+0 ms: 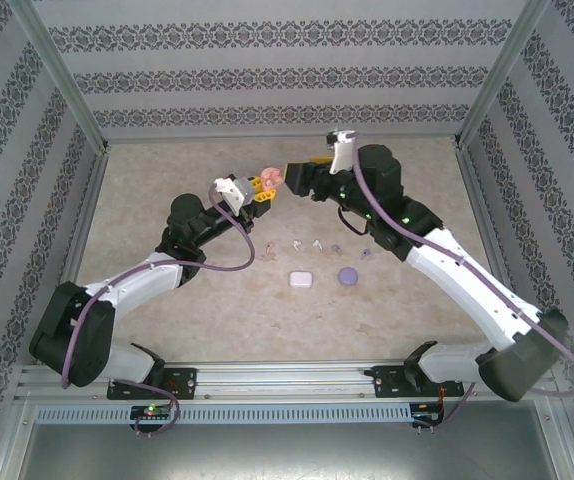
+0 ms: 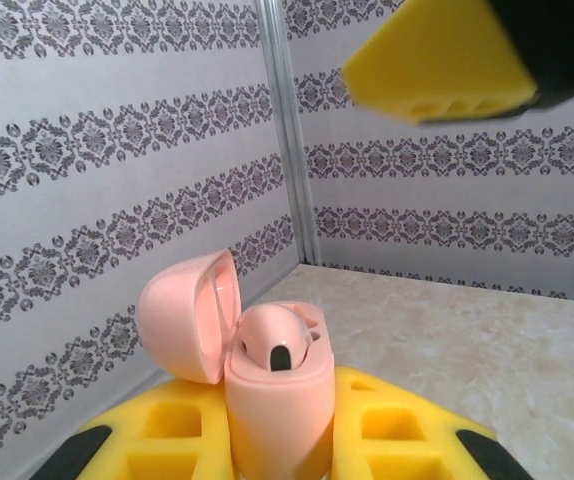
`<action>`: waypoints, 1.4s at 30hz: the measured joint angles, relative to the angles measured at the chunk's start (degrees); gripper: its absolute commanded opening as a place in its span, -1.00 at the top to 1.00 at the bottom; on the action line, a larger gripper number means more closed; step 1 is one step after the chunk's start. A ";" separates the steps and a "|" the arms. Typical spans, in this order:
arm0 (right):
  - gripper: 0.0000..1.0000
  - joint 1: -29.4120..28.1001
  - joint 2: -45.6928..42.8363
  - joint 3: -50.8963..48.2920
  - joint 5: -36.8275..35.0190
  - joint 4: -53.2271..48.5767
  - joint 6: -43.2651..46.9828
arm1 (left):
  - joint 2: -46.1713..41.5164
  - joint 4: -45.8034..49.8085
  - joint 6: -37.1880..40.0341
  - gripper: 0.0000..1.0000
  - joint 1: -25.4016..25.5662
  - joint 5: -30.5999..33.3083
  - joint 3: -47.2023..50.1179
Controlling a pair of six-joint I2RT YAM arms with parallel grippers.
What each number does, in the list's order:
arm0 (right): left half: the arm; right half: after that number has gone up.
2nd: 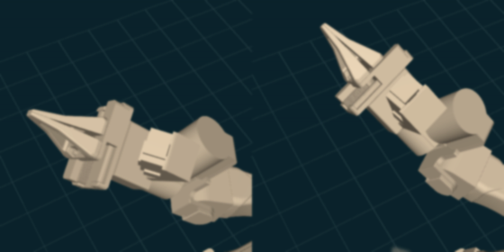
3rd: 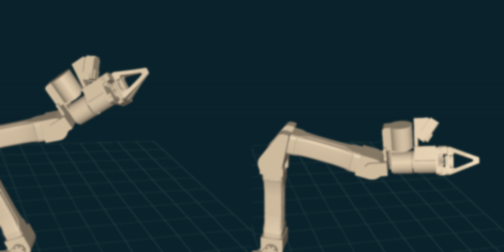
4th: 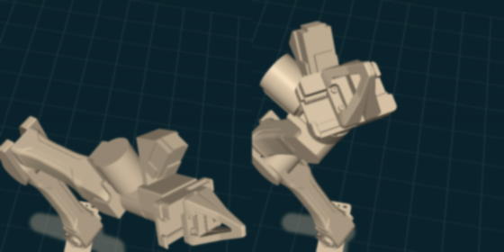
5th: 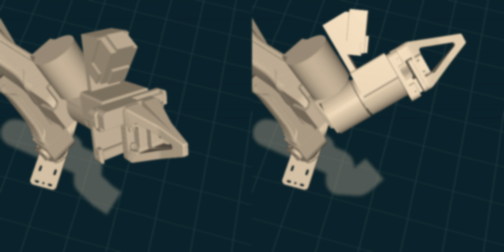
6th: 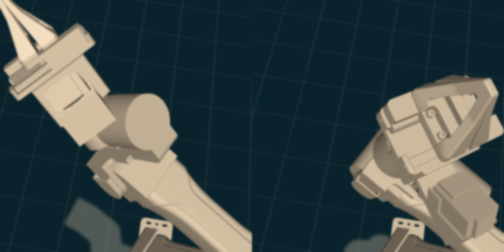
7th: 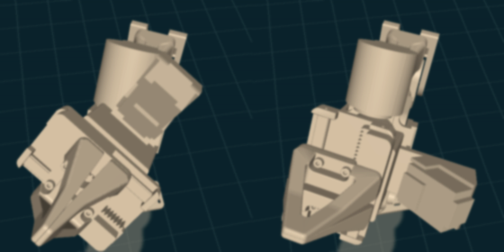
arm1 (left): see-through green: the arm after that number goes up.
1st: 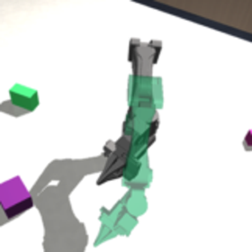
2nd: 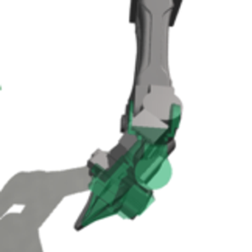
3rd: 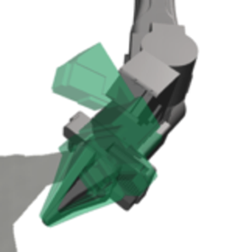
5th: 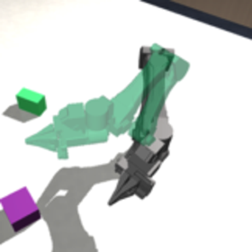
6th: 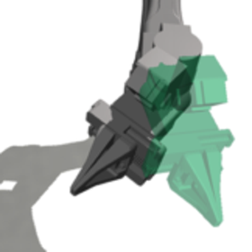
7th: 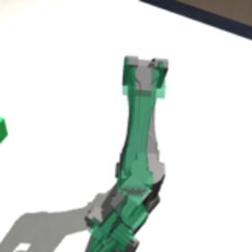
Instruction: Insert the wireless bluetooth earbuds into the charging case
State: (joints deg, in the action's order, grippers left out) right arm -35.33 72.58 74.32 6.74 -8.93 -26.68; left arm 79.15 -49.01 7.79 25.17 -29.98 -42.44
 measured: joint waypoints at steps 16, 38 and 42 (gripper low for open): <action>-0.21 -1.18 15.85 2.73 -9.55 -22.82 -14.84 | -6.56 -2.78 0.13 1.00 -1.14 9.90 5.92; 0.05 -9.55 49.33 26.84 -14.88 -39.78 -30.53 | -14.67 -5.16 -4.20 1.00 -5.60 15.19 10.73; 0.06 -9.53 53.24 30.16 -14.88 -41.53 -31.76 | -15.26 -6.12 -4.59 1.00 -5.79 15.45 10.78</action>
State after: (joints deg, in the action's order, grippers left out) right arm -44.86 125.82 104.49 -8.14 -50.46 -58.43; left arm 63.90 -55.13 3.20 19.38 -14.52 -31.66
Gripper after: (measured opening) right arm 0.473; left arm 0.198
